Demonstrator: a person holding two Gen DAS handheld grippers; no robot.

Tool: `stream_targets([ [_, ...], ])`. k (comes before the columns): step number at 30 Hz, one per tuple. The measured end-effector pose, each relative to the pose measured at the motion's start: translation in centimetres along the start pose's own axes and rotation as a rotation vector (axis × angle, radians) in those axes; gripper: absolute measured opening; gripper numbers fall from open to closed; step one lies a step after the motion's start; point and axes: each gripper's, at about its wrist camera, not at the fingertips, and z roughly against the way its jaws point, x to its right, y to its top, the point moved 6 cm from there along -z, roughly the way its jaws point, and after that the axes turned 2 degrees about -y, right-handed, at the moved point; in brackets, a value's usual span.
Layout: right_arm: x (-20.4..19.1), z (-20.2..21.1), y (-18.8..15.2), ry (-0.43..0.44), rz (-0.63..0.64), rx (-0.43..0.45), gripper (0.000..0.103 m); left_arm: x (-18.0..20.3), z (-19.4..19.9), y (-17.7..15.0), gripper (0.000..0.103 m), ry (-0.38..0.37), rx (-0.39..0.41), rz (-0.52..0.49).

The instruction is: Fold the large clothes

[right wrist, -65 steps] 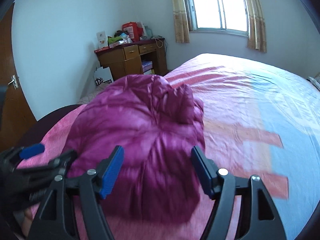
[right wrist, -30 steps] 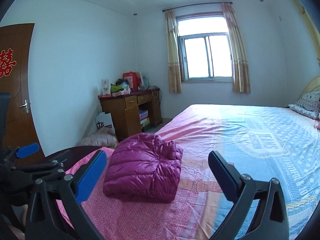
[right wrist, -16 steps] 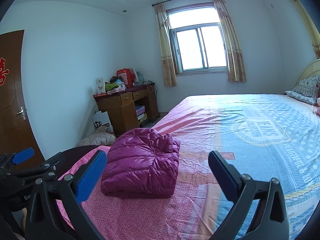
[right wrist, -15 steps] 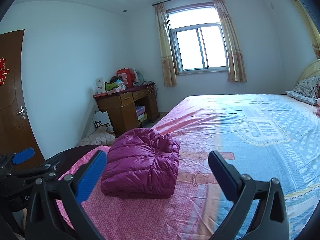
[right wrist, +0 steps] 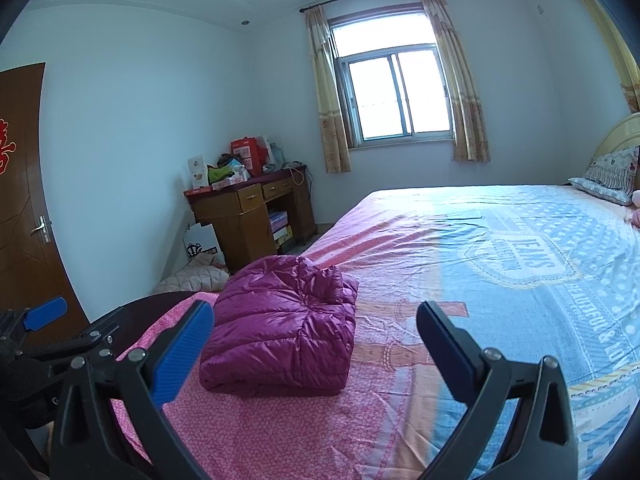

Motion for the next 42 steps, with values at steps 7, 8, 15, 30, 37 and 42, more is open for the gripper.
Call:
stream_targets([
  [7, 0.23, -0.05, -0.07, 0.003, -0.006, -0.009, 0.103, 0.08, 0.09, -0.1, 0.091, 0.0, -0.001, -0.002],
  [8, 0.28, -0.08, -0.1, 0.004, -0.008, -0.011, 0.103, 0.07, 0.11, -0.12, 0.091, 0.0, -0.001, -0.002],
  [15, 0.43, -0.16, -0.13, 0.005, -0.012, -0.017, 0.103, 0.0, 0.05, -0.11, 0.091, -0.003, -0.004, -0.003],
  [30, 0.58, -0.17, -0.12, 0.002, -0.014, -0.016, 0.103, -0.35, -0.23, -0.12, 0.091, 0.005, -0.005, -0.005],
  [37, 0.71, -0.27, -0.21, 0.0, -0.015, -0.022, 0.103, -0.56, -0.47, -0.21, 0.091, 0.007, -0.011, -0.005],
  [42, 0.74, -0.26, -0.27, -0.001, -0.016, -0.021, 0.103, -0.3, -0.11, 0.05, 0.091, -0.002, 0.005, -0.013],
])
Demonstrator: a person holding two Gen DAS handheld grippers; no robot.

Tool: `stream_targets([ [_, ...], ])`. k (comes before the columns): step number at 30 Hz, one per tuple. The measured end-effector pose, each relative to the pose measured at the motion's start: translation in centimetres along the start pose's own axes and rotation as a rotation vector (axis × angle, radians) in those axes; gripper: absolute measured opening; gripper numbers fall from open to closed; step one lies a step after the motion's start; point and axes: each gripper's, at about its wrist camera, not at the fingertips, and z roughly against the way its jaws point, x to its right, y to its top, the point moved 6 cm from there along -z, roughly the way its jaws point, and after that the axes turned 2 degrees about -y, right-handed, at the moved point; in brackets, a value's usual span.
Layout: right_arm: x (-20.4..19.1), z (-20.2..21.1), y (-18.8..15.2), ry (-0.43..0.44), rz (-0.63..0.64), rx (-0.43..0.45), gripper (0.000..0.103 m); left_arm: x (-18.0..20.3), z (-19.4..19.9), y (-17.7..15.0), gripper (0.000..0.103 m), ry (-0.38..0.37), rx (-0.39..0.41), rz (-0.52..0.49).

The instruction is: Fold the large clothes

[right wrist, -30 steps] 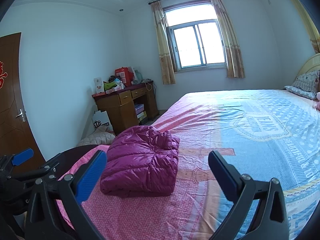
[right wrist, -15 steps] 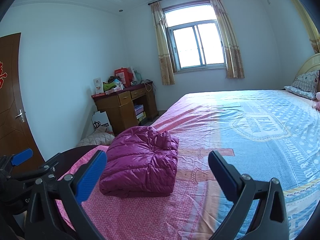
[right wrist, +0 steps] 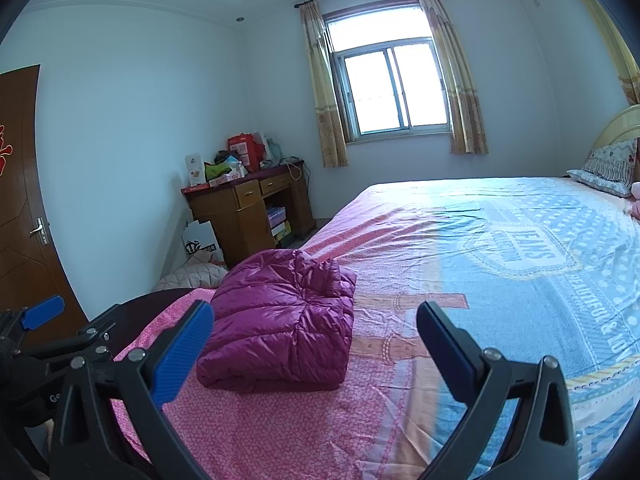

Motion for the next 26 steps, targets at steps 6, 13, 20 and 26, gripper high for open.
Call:
stream_targets([
  [6, 0.2, -0.2, -0.1, -0.001, -0.006, -0.006, 0.103, 0.1, -0.7, -0.3, 0.091, -0.039, -0.042, 0.014],
  [13, 0.2, -0.2, -0.1, -0.001, -0.005, -0.009, 0.103, -0.1, -1.3, -0.5, 0.091, -0.062, -0.046, 0.034],
  [20, 0.1, -0.4, -0.3, 0.0, -0.006, -0.019, 0.103, -0.5, -1.3, -0.3, 0.091, -0.04, -0.015, 0.024],
  [26, 0.2, -0.5, -0.3, -0.003, -0.014, -0.021, 0.103, -0.6, -1.8, -0.5, 0.091, -0.033, -0.044, 0.024],
])
